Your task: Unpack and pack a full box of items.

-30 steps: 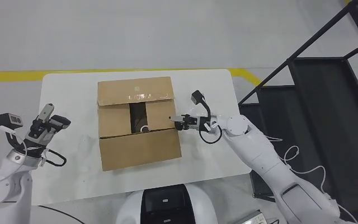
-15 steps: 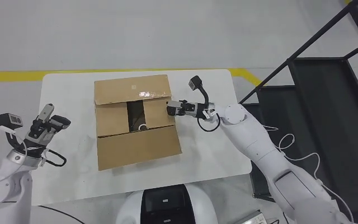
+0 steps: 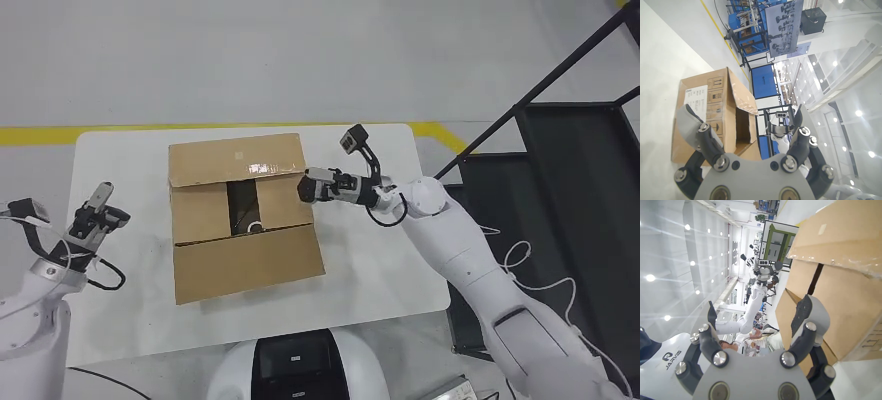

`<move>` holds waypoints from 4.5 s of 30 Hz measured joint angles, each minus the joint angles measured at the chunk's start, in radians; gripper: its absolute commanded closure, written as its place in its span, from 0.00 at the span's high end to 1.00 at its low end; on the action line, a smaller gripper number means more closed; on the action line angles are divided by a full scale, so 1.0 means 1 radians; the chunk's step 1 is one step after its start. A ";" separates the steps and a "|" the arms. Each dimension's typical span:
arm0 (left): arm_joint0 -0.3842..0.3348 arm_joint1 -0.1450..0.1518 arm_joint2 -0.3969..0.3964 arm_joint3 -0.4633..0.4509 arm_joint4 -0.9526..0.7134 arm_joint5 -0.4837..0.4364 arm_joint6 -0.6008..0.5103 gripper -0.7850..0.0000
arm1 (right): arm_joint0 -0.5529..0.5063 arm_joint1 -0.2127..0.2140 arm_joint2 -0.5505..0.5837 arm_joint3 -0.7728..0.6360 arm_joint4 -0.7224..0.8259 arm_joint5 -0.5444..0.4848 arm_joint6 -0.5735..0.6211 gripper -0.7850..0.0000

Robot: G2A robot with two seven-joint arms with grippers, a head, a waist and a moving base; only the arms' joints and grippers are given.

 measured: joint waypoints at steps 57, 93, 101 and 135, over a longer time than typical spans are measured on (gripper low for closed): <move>-0.511 -0.096 0.354 0.547 -0.024 -0.225 0.014 1.00 | -0.202 0.098 0.235 -0.118 -0.126 0.148 0.214 1.00; -0.242 -0.050 0.116 0.191 -0.093 -0.125 0.010 1.00 | 0.176 -0.079 -0.083 0.384 0.012 -0.053 -0.002 1.00; -0.242 -0.050 0.116 0.191 -0.093 -0.125 0.010 1.00 | 0.252 -0.134 -0.129 0.506 0.000 -0.202 -0.100 1.00; -0.242 -0.050 0.116 0.191 -0.093 -0.125 0.010 1.00 | 0.516 -0.324 -0.347 0.912 -0.733 -0.483 -0.899 1.00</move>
